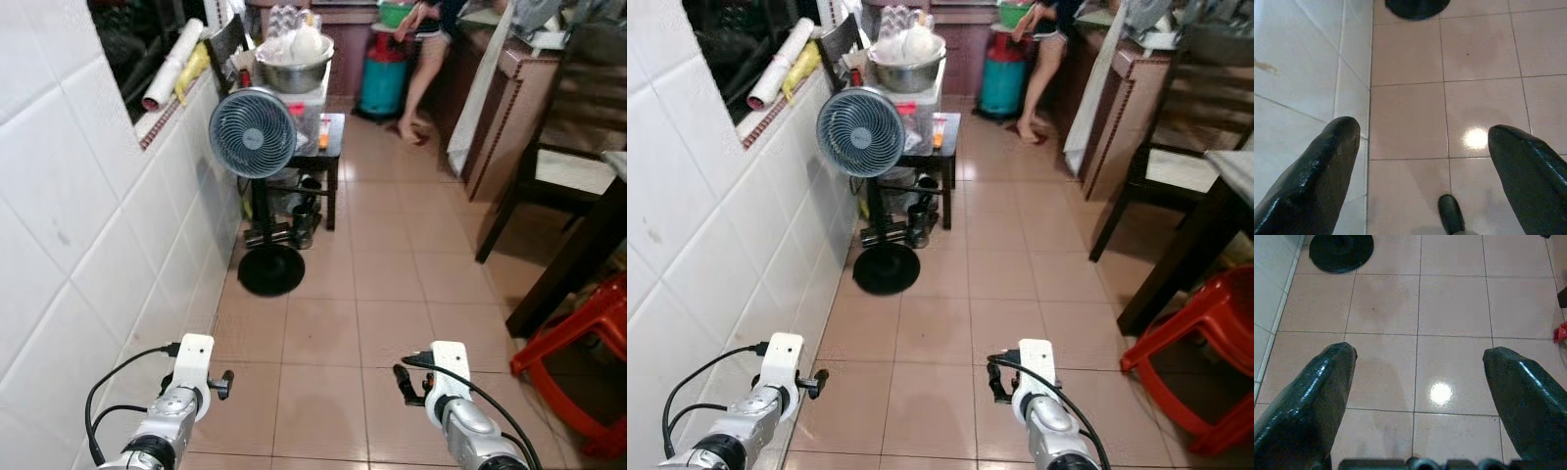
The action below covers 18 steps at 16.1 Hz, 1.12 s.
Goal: Setting the table
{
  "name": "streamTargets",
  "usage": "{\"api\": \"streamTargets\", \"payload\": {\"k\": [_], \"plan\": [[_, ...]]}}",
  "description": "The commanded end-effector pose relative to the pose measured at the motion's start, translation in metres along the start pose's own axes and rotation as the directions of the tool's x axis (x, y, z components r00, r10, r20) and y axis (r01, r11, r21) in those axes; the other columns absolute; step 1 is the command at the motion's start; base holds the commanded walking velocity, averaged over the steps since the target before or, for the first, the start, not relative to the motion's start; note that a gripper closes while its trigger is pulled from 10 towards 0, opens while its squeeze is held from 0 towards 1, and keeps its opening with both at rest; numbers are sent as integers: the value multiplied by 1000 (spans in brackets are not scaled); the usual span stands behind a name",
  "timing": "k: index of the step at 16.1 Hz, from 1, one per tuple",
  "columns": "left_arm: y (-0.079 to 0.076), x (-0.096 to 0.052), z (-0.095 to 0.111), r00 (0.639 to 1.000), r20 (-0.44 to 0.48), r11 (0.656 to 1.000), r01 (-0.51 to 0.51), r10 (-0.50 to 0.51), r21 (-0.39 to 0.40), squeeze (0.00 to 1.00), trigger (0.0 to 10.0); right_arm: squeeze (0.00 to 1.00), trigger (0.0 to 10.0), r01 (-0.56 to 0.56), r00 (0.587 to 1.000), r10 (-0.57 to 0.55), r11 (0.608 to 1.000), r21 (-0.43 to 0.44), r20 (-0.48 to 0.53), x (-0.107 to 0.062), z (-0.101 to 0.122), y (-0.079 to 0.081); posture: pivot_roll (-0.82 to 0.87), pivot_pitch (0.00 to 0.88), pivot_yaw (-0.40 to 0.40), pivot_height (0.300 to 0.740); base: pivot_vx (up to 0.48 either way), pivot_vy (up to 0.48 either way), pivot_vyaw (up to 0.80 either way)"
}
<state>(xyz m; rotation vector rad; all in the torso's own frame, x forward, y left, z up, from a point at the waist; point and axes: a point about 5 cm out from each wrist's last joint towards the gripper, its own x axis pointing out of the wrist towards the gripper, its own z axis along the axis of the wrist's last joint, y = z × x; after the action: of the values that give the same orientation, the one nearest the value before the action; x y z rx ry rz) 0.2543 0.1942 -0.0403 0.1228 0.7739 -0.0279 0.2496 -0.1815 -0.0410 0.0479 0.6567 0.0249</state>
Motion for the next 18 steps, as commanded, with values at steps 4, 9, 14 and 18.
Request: {"api": "streamTargets", "payload": {"k": [4, 9, 14, 18], "plan": [[3, 0, 3, 1000, -3, 1000, -9, 9, -1, 0, 10000, 0, 10000, -5, 1000, 5, 1000, 12, -12, 2, 2, 2, -63, 0, 5, 740, 398, 0, 0], [4, 0, 3, 1000, -4, 1000, -9, 9, -10, 0, 10000, 0, 10000, -2, 1000, 3, 1000, 24, -17, 1, 0, 2, -67, 0, 4, 740, 407, 0, 0], [4, 0, 1, 1000, -7, 1000, -12, 12, -17, 0, 10000, 0, 10000, -5, 1000, 5, 1000, 26, -24, 0, -3, 1, -65, 0, -1, 740, 406, 49, 0], [3, 0, -1, 1000, -9, 1000, -13, 12, -23, 0, 10000, 0, 10000, -4, 999, 5, 1000, 20, -34, -1, -6, 0, -67, 0, -5, 740, 353, 325, 0]]}}
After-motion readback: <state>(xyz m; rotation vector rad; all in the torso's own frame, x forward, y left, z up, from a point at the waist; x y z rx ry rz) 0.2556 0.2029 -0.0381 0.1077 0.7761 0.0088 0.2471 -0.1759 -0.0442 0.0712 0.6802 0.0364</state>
